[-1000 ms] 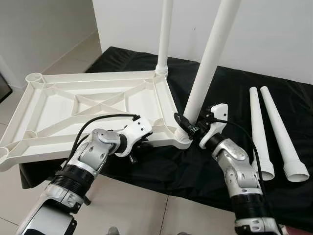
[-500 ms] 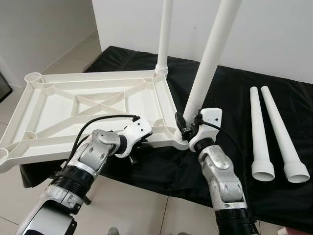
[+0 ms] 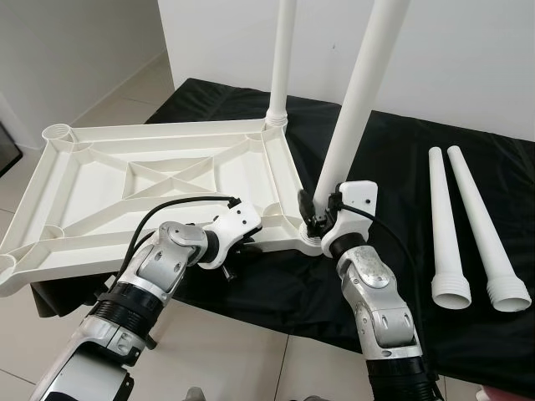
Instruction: Building children table
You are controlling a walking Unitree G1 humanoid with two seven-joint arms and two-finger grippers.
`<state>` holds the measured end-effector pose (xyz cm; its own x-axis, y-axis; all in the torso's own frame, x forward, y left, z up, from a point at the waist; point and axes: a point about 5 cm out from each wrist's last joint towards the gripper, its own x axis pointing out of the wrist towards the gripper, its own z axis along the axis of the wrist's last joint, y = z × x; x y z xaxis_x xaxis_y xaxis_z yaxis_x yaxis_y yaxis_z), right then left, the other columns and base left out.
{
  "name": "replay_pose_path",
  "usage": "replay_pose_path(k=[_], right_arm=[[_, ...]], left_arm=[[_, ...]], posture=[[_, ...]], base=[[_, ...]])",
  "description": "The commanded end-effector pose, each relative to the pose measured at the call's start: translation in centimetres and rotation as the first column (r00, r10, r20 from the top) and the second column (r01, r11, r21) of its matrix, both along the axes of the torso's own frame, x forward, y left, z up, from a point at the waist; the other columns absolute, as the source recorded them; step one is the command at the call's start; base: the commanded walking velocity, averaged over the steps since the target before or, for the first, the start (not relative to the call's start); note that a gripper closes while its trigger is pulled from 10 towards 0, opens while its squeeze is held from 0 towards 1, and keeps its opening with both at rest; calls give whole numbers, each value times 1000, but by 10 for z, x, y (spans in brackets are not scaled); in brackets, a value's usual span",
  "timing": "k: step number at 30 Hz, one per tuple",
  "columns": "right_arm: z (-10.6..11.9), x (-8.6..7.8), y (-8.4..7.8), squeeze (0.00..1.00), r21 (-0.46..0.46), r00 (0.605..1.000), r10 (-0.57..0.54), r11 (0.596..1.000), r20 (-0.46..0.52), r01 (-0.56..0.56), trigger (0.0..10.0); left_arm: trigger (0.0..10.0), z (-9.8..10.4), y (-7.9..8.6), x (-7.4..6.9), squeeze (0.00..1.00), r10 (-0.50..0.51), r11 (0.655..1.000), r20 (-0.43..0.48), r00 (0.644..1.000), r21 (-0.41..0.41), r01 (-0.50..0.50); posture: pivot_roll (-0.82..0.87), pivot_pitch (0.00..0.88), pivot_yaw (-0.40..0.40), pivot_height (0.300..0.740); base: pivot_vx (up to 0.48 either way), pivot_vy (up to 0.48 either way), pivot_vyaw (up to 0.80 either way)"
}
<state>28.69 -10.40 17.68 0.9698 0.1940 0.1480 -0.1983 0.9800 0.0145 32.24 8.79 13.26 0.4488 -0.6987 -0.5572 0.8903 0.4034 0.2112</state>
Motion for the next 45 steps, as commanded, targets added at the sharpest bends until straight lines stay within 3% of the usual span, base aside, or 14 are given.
replay_pose_path(k=[1,9,15,16,20,21,25,31,34,35,37,45], right_arm=[[-3,-2,9,1000,51,999,34,998,-31,-32,10000],[-9,3,1,1000,36,991,129,991,-37,-128,10000],[-12,14,-18,1000,-8,978,203,979,-46,-203,10000],[-13,20,-28,1000,-36,973,225,973,-50,-226,10000],[-12,25,-34,1000,-53,971,235,970,-51,-237,10000],[-10,31,-41,0,-55,956,291,954,-46,-293,10000],[-5,41,-51,0,-90,905,422,901,-45,-425,10000],[-3,50,-59,0,-107,860,507,853,-58,-510,10000],[-6,52,-61,0,-98,803,589,797,-88,-596,10000],[-6,52,-61,0,-98,803,589,797,-88,-596,10000],[-9,51,-62,0,-98,762,640,756,-101,-648,10000],[-14,53,-68,0,-99,706,696,699,-132,-708,10000]], left_arm=[[10000,-2,-2,-1,0,17,1000,16,1000,2,-17],[10000,-2,-2,0,0,19,1000,18,1000,2,-19],[10000,-1,-3,0,0,17,1000,21,1000,1,-17],[10000,-1,-3,1,0,16,1000,21,1000,1,-16],[10000,-1,-4,1,0,16,1000,21,1000,1,-16],[10000,-1,-4,1,0,16,1000,21,1000,0,-16],[10000,0,-5,2,0,15,1000,24,1000,-1,-15],[10000,0,-3,2,0,16,1000,25,1000,3,-16],[10000,0,-2,2,0,19,1000,25,1000,4,-19],[10000,0,-2,2,0,19,1000,25,1000,4,-19],[10000,0,-2,2,0,20,1000,24,1000,5,-20],[10000,0,-1,2,0,17,1000,21,1000,9,-18]], posture=[[-45,2,-28,740],[-49,0,-28,740],[-51,0,-28,740],[-53,0,-27,740],[-53,0,-27,740],[-56,0,-27,740],[-52,0,-27,740],[-48,0,-26,740],[-45,0,-25,740],[-45,0,-25,740],[-46,0,-23,740],[-49,0,-15,740]], base=[[0,0,0],[0,0,0],[0,0,0],[0,0,0],[0,0,0],[0,0,0],[0,0,0],[0,0,0],[0,0,0],[0,0,0],[0,0,0],[0,0,0]])
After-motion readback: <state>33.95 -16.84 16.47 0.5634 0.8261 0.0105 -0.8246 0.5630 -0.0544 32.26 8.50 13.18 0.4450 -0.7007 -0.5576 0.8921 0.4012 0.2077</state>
